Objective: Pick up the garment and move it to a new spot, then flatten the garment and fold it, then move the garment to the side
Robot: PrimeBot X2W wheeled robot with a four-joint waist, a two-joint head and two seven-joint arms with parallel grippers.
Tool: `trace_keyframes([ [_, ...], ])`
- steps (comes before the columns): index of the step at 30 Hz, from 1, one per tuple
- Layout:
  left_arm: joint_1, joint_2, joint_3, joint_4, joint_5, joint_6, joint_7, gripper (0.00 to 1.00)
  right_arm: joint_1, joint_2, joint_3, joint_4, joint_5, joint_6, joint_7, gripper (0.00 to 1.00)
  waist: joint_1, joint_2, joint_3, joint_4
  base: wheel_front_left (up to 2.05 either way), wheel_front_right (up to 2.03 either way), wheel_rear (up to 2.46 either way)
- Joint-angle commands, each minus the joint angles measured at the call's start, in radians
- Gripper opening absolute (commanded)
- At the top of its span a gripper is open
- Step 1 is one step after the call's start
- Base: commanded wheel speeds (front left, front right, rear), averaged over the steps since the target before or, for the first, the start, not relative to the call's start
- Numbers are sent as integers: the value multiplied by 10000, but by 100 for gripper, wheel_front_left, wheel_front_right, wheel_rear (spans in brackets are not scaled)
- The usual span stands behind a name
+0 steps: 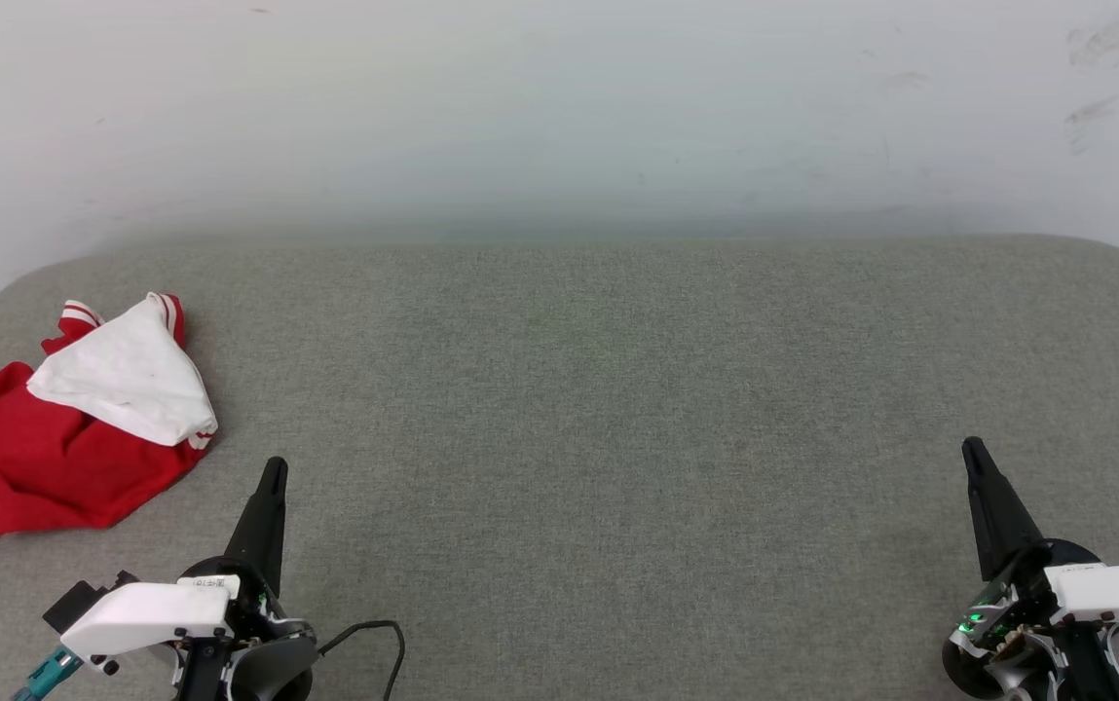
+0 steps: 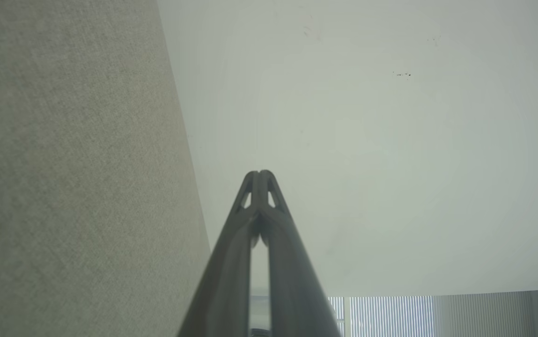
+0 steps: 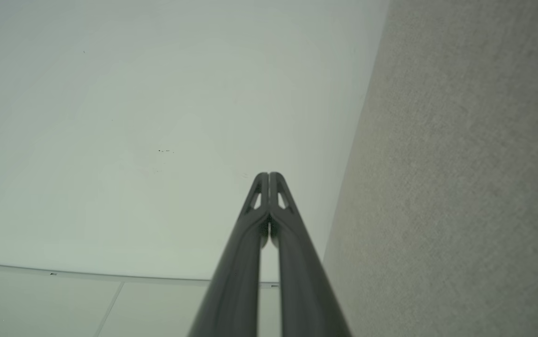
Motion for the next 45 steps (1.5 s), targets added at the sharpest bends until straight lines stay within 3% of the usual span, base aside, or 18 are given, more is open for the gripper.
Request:
trace_keyframes([
  [1, -64, -24, 21, -11, 6, -28, 21, 0, -126, 37, 3, 6, -52, -3, 13, 0, 0, 0, 0, 0, 0, 0, 0],
  [38, -64, -24, 18, -11, 5, -28, 20, 0, -126, 37, 7, 5, -47, -3, 8, 0, 0, 0, 0, 0, 0, 0, 0],
  [39, 0, 0, 0, 0, 0, 2, 0, 100, 0, 0, 2, 0, 0, 0, 0, 100, 0, 0, 0, 0, 0, 0, 0],
  [45, 259, -22, -40, 228, 7, 4, -134, 100, 292, 6, 53, 243, -39, 0, -113, 100, 0, 0, 3, 0, 0, 0, 0],
])
